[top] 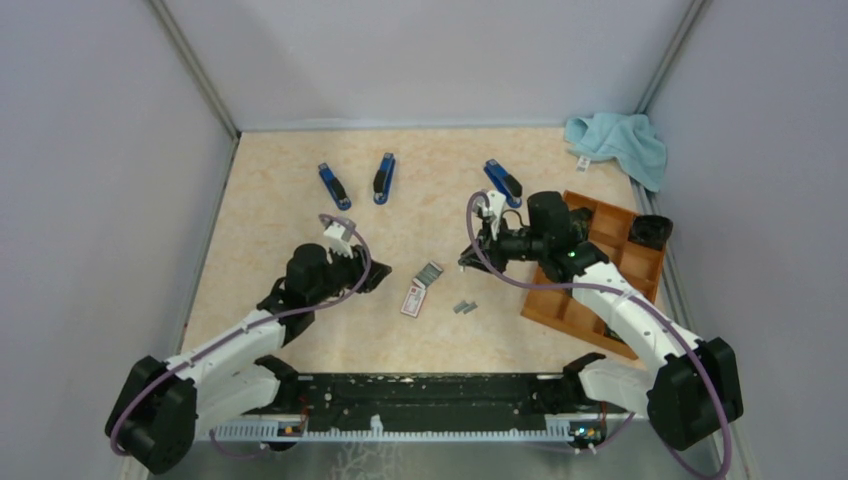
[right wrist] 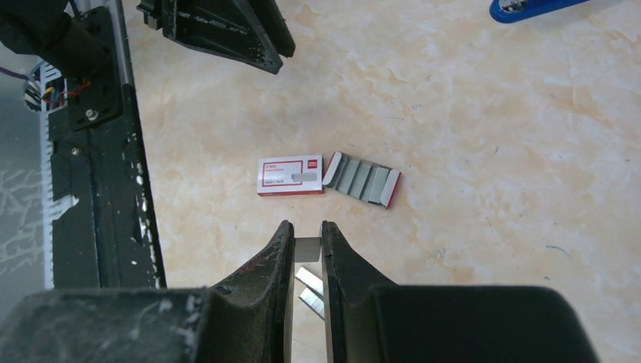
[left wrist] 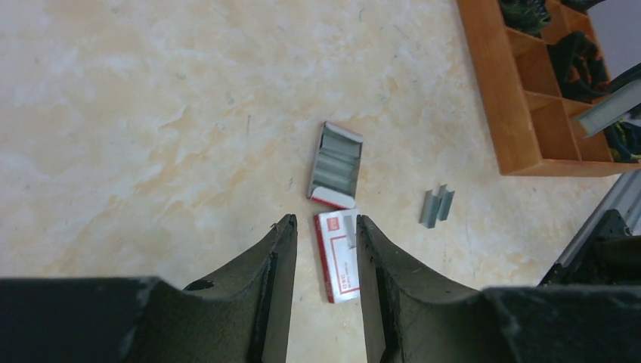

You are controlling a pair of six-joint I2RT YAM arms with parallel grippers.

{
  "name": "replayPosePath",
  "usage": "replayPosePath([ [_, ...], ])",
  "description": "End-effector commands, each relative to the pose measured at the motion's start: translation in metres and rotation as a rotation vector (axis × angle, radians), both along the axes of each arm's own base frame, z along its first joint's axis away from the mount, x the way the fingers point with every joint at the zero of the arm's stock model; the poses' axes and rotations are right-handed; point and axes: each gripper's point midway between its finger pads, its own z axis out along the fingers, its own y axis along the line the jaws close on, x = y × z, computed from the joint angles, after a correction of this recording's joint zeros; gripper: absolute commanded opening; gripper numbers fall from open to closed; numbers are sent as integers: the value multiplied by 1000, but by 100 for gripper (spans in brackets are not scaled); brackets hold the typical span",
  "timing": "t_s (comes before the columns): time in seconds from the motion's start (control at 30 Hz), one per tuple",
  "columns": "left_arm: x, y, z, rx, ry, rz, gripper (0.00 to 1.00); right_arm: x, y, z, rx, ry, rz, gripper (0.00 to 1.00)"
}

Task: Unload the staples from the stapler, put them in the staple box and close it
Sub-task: Place the staple in the staple box.

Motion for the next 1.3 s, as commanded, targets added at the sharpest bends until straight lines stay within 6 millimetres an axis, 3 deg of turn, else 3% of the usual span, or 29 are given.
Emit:
replayPosePath([
  [0.0,2,14,-9,-28,-5,97,41,13,5,19,-14,-99,-13,8],
  [0.13,6,24,-3,-49,-54,156,41,16,13,19,-58,-111,-16,8],
  [0.3,12,27,7,-83,-103,192,40,14,32,2,-178,-127,25,9],
  [0.57,20,30,-6,-84,-110,228,39,29,59,-19,-243,-164,-7,9],
  [0.7,22,30,-9,-82,-106,241,38,44,65,-33,-273,-168,-51,9],
  [0.93,16,31,-11,-154,-145,241,39,54,77,-55,-313,-128,-55,9],
  [1.07,16,28,-12,-170,-146,231,41,59,89,-62,-320,-101,-50,9],
  [1.27,11,29,-9,-240,-185,229,55,53,95,-81,-337,-36,-41,9],
])
